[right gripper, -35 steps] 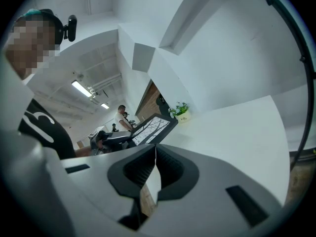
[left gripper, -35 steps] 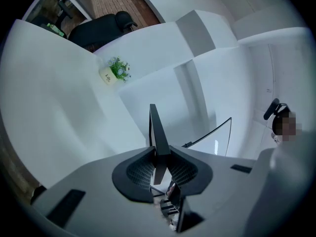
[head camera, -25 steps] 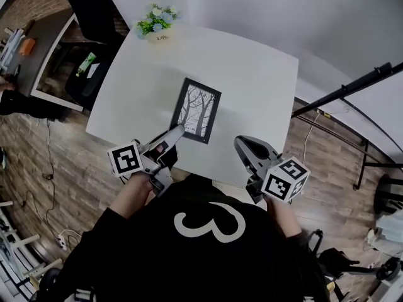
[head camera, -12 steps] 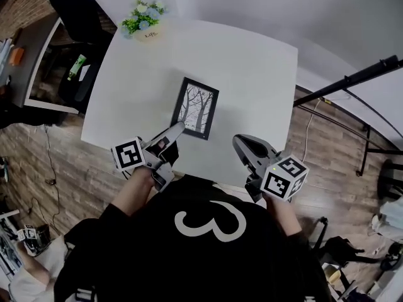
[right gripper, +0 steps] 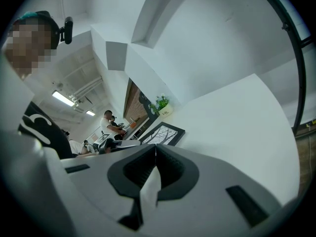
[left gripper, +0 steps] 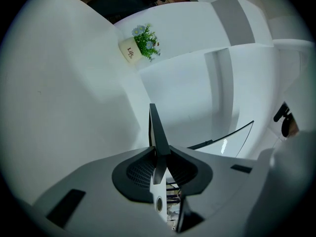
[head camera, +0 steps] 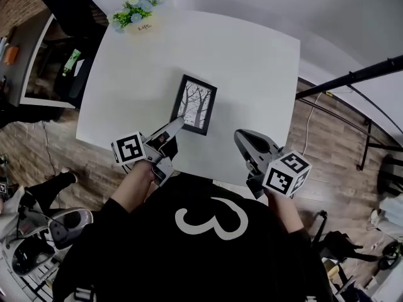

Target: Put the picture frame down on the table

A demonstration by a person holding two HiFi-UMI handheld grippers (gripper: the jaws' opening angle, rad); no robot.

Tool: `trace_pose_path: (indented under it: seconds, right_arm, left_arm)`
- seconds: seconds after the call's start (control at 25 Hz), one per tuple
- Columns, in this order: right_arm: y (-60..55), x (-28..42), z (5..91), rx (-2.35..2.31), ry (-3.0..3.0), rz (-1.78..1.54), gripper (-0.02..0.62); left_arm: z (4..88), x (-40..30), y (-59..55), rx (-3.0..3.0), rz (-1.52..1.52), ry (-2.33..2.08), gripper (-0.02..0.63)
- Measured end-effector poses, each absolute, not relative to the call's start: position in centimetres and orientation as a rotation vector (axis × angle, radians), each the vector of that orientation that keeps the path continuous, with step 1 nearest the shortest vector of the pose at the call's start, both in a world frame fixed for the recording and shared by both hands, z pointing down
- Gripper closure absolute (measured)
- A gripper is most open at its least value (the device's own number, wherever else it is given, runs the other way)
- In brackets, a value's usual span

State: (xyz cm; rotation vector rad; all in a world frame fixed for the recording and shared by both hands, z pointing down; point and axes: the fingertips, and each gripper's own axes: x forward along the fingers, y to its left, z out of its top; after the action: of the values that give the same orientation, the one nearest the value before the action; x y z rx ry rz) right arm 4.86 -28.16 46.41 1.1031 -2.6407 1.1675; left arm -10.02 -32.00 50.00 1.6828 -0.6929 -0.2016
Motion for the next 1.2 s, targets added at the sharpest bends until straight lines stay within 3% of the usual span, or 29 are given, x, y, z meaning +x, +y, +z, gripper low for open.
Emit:
trace_pose_path:
  seconds: [0.8, 1.2]
  right_arm:
    - [-29.1, 5.2, 48.6, 1.091, -2.596, 1.212, 0.572]
    - [-28.1, 6.1, 48.9, 1.123, -2.572, 1.258, 0.572]
  left_arm:
    - [53.7, -9.9, -31.5, 1.663, -0.149, -0.716, 0.523]
    - [55.9, -9.9, -30.4, 1.72, 0.039, -0.784, 0.522]
